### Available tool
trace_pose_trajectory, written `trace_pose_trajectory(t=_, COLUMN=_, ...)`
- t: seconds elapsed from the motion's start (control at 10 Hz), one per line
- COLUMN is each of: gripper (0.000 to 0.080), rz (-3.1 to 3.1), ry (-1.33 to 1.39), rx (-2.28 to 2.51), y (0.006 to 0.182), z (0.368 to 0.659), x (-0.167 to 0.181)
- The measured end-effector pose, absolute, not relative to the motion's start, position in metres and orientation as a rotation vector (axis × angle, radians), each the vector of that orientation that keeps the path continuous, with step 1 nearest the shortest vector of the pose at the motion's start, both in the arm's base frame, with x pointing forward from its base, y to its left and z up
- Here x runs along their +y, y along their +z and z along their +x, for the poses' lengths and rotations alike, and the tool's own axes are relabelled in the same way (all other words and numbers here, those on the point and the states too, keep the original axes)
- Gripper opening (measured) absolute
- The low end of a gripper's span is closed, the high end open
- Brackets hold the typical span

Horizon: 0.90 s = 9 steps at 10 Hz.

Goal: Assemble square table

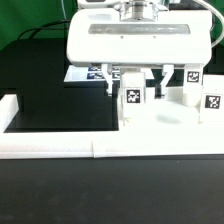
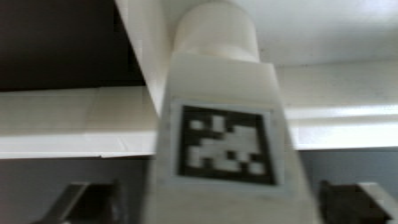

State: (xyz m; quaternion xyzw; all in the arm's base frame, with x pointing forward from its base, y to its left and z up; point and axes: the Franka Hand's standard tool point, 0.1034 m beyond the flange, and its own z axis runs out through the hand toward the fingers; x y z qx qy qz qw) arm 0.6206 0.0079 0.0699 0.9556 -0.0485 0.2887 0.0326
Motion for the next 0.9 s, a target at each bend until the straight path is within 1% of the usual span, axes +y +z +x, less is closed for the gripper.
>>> trace_pose_trajectory(t=0.1, gripper=0.0614, rz=2.941, ry=0.888, rx=-0.145, y=0.0699, z=0.6206, x=0.0079)
trace_pose_trajectory(t=0.2, gripper=0.0642, rz=2.94, ry=0.888, rx=-0.139, y=0.0699, z=0.6206, x=0.0079)
trace_pose_trajectory(t=0.8, gripper=0.0649, rz=2.941, ry=0.872, rx=-0.113, y=0.0696, z=0.6204, x=0.0071)
trace_pose_trajectory(t=0.9, gripper=0.0649, rz=2.989, ry=0.759, rx=-0.132, y=0.0741, z=0.6176, x=0.0031)
